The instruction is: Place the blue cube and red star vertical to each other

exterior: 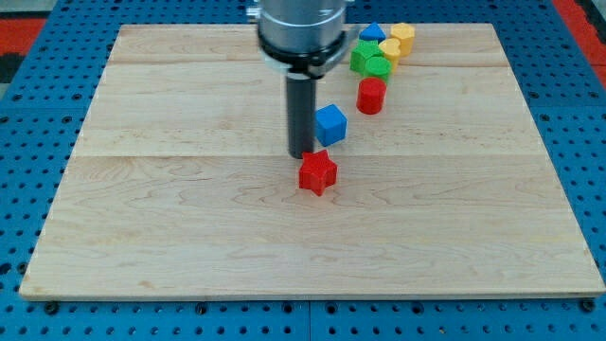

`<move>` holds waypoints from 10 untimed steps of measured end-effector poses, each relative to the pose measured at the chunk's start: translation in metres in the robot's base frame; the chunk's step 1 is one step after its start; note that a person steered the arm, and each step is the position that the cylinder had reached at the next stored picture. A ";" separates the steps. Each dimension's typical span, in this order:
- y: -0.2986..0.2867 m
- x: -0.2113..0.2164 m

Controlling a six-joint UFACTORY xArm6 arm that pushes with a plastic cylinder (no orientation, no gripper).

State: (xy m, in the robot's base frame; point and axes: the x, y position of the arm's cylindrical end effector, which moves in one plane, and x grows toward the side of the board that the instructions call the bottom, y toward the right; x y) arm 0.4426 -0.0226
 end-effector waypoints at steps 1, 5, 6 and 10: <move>0.009 0.009; 0.086 0.013; 0.090 0.018; -0.047 0.056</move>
State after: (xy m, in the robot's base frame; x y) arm 0.4984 -0.0698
